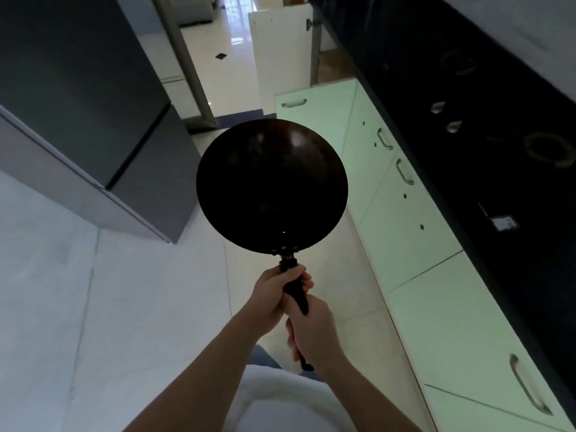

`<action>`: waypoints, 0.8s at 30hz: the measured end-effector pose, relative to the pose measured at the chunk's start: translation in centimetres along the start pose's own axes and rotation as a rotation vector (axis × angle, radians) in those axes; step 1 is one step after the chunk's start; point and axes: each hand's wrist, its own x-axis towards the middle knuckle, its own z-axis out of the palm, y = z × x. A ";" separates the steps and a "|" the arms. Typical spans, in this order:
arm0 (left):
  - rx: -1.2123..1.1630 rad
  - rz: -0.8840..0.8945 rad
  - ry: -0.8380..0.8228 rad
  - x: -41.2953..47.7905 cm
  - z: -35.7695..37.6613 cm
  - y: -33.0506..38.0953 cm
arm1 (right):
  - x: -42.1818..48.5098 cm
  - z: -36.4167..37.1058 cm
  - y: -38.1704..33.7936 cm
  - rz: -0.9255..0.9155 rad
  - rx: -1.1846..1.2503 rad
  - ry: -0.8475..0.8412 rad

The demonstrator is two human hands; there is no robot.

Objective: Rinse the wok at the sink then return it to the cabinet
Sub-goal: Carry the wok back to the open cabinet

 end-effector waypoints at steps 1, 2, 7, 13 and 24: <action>-0.012 0.000 0.014 0.6 -0.2 0.6 | 0.9 0.2 -0.3 0.001 -0.004 -0.017; -0.022 -0.001 0.027 1.2 -0.4 1.2 | 1.8 0.5 -0.7 0.004 -0.006 -0.033; -0.071 0.002 0.080 5.3 -2.7 4.2 | 6.9 2.4 -2.3 0.014 -0.045 -0.100; -0.125 0.025 0.083 11.4 -6.5 10.0 | 14.9 6.4 -6.0 0.012 -0.101 -0.127; -0.061 0.067 0.027 22.3 -15.4 27.2 | 29.2 17.7 -18.4 -0.013 -0.049 -0.123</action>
